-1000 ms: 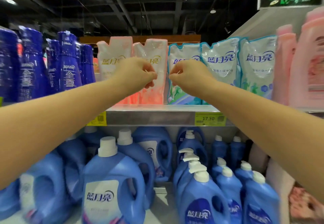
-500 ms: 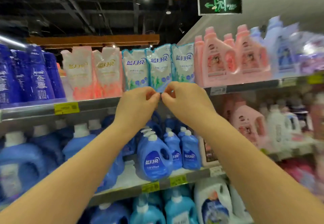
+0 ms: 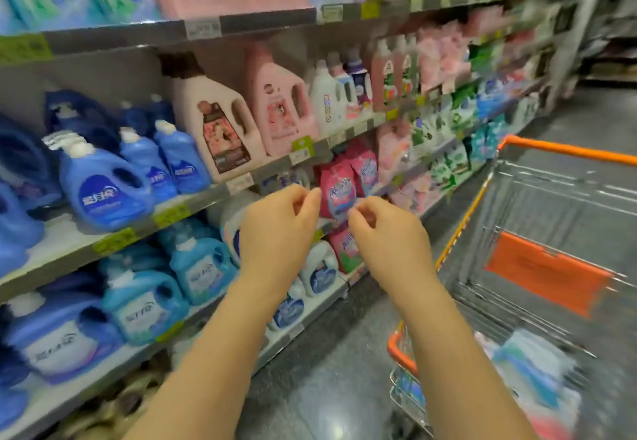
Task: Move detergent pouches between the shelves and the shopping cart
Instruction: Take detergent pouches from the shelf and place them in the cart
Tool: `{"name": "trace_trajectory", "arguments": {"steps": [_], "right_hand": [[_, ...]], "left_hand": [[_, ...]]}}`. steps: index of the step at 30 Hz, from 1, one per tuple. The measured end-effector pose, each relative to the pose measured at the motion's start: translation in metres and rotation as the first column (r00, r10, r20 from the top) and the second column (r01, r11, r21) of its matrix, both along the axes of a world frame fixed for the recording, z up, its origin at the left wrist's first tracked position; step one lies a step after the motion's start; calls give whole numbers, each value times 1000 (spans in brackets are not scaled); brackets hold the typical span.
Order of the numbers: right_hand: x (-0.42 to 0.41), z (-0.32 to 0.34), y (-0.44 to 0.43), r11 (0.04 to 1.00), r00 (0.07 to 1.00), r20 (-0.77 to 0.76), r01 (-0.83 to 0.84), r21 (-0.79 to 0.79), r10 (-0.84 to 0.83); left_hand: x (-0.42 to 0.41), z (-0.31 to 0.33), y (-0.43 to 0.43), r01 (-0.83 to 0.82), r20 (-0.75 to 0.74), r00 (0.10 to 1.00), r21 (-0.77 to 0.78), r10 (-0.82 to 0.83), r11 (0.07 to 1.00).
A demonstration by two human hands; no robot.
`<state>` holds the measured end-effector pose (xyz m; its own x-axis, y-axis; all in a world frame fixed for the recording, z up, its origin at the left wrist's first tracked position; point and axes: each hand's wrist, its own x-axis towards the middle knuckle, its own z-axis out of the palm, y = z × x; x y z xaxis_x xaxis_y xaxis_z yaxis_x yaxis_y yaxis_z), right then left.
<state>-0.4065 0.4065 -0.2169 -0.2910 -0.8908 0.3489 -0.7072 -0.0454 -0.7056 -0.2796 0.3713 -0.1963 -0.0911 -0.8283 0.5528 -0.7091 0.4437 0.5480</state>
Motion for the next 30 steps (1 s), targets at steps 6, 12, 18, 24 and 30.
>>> {"name": "trace_trajectory", "arguments": {"steps": [6, 12, 18, 24, 30], "right_hand": [[-114, -74, 24, 944, 960, -41, 281, 174, -278], [-251, -181, 27, 781, 848, -26, 500, 375, -530], [-328, -304, 12, 621, 729, 81, 514, 591, -680], [-379, -413, 5, 405, 436, 174, 519, 753, -883], [-417, -497, 1, 227, 116, 196, 437, 870, -974]], "left_hand": [[-134, -83, -4, 237, 5, 970, 202, -242, 950], [-283, -181, -19, 381, 50, 898, 410, -437, 829], [-381, -290, -37, 392, 64, 838, 621, -542, 679], [-426, -408, -47, 278, 122, 761, 826, -637, 490], [-453, -501, -51, 234, 88, 642, 923, -762, 304]]}}
